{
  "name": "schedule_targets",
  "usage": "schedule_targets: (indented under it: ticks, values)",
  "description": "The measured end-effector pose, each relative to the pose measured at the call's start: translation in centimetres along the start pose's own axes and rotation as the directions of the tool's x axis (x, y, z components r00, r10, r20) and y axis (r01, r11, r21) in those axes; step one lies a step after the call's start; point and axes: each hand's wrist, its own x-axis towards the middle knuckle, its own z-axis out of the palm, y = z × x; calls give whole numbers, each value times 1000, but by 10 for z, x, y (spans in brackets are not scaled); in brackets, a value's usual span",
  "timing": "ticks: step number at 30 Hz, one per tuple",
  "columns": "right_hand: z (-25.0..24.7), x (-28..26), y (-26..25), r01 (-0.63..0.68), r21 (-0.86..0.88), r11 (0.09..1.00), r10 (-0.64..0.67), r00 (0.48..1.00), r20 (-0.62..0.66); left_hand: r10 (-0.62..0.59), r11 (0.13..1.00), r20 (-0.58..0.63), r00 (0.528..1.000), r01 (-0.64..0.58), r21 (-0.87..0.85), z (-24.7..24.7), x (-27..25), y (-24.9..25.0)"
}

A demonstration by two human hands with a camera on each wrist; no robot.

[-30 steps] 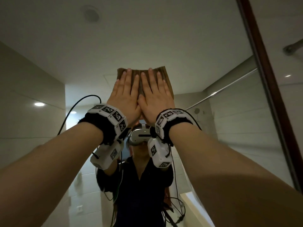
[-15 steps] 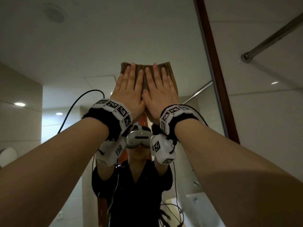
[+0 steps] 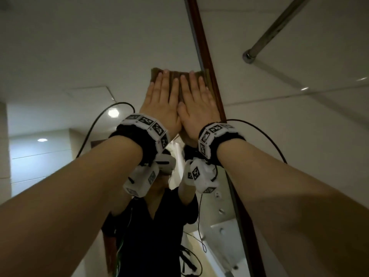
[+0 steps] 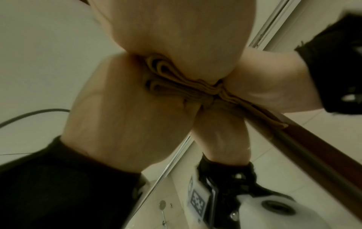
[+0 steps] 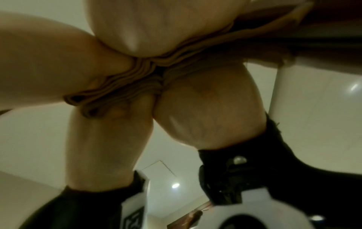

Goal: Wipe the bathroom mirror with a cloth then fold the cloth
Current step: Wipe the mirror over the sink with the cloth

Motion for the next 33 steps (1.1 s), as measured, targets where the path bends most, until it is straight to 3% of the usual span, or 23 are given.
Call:
schedule_targets:
  ticks: [16,25,33]
  values:
    - [8,-38,-1,-10,-20,1000,10,1000,-19,35,999,-65,997,-34,19,10,-39,11]
    - [21,-126,-1,10,-43,999,-10,1000,-7,7,1000,-95,995,-9,-27,32,-121,50]
    - [33,-240,-6,-23,-36,999,25,999,33,-14,997,-21,1000,12,-82,50,-218,101]
